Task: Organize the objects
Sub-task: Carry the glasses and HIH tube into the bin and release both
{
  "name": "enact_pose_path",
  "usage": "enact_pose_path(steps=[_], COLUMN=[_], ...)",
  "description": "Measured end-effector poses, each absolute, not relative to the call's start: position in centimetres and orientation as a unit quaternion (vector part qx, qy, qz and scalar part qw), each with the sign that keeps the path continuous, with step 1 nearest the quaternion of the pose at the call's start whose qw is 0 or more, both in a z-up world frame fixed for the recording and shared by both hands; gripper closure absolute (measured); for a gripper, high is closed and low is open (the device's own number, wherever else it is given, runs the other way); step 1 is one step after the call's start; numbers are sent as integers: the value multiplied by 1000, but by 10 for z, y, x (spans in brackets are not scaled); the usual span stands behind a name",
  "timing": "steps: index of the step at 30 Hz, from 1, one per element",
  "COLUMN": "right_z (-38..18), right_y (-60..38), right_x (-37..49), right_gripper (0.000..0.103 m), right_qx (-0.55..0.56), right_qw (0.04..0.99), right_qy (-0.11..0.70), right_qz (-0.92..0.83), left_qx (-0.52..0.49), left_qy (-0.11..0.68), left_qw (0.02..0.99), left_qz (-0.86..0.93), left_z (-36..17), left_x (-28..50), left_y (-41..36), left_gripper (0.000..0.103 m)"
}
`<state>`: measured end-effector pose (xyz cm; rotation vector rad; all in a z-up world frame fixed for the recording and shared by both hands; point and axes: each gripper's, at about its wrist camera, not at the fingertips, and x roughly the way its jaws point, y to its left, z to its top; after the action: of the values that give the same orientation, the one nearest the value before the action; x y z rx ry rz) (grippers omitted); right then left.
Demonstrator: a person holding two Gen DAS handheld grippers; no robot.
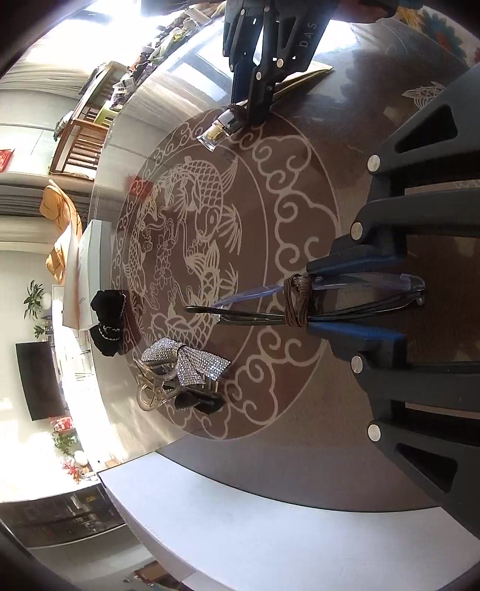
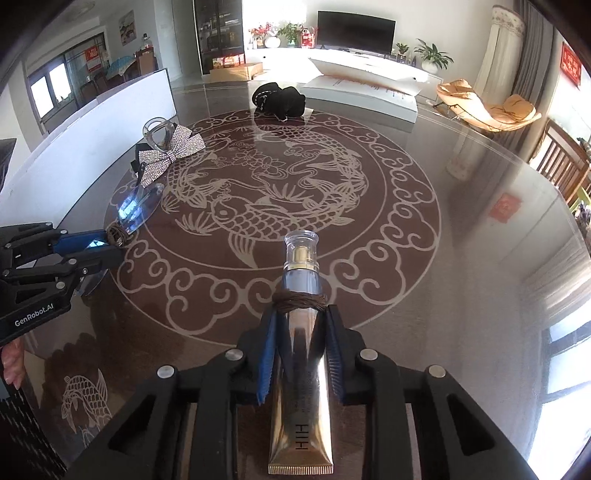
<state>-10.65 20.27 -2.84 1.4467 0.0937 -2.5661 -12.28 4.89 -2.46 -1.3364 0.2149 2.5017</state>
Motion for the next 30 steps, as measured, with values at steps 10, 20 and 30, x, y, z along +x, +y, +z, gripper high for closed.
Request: enact_pose_path(steps=[10, 20, 30], right_z=[58, 126, 69], right_y=[147, -82, -173], right_x=[-88, -95, -94], right_gripper=[77, 77, 21], right_qx=[424, 389, 417], right_qw=[209, 417, 398], right_qy=[-69, -81, -23], right_qz=[-878, -818, -817], left_qx=[-366, -363, -406], left_qy=[-105, -108, -110], left_qw=[137, -40, -163], left_qz=[914, 925, 893], left_z=[69, 104, 46], left_x=[-71, -51, -22], left_y=[-53, -230, -298], left_gripper=[78, 78, 19])
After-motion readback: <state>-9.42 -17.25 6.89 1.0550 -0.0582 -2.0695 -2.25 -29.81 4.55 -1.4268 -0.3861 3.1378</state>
